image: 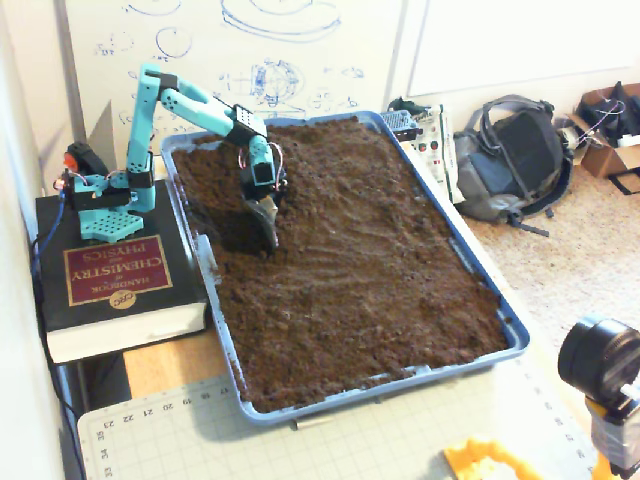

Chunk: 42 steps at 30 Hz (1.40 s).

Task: Build a berm.

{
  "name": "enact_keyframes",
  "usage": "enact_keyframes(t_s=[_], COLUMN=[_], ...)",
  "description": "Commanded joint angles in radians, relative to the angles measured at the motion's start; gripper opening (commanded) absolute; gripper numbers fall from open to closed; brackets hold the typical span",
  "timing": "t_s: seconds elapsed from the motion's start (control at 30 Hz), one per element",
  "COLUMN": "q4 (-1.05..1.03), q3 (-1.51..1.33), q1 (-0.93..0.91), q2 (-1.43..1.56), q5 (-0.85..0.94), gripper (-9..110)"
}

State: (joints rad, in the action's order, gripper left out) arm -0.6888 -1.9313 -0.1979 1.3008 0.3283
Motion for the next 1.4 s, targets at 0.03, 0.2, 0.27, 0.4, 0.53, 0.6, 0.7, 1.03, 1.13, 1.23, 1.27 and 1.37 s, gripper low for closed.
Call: enact_keyframes(t_s=[0.03, 0.2, 0.27, 0.4, 0.53, 0.6, 0.7, 1.03, 1.13, 1.23, 1.27, 1.37], q4=[0.012, 0.012, 0.011, 0.008, 0.003, 0.002, 0.002, 0.005, 0.003, 0.003, 0.008, 0.003], q3=[0.164, 0.225, 0.247, 0.275, 0.293, 0.296, 0.298, 0.357, 0.388, 0.399, 0.400, 0.399], q1=[-0.020, -0.021, -0.021, -0.015, -0.009, -0.002, 0.012, 0.049, 0.074, 0.094, 0.100, 0.112], q2=[-0.002, -0.029, -0.037, -0.041, -0.040, -0.035, -0.028, -0.017, -0.026, -0.026, -0.025, -0.012], q5=[-0.014, -0.014, -0.014, -0.046, -0.092, -0.100, -0.103, -0.087, -0.087, -0.086, -0.086, -0.089], gripper=[0, 0, 0, 0, 0, 0, 0, 0, 0, 0, 0, 0])
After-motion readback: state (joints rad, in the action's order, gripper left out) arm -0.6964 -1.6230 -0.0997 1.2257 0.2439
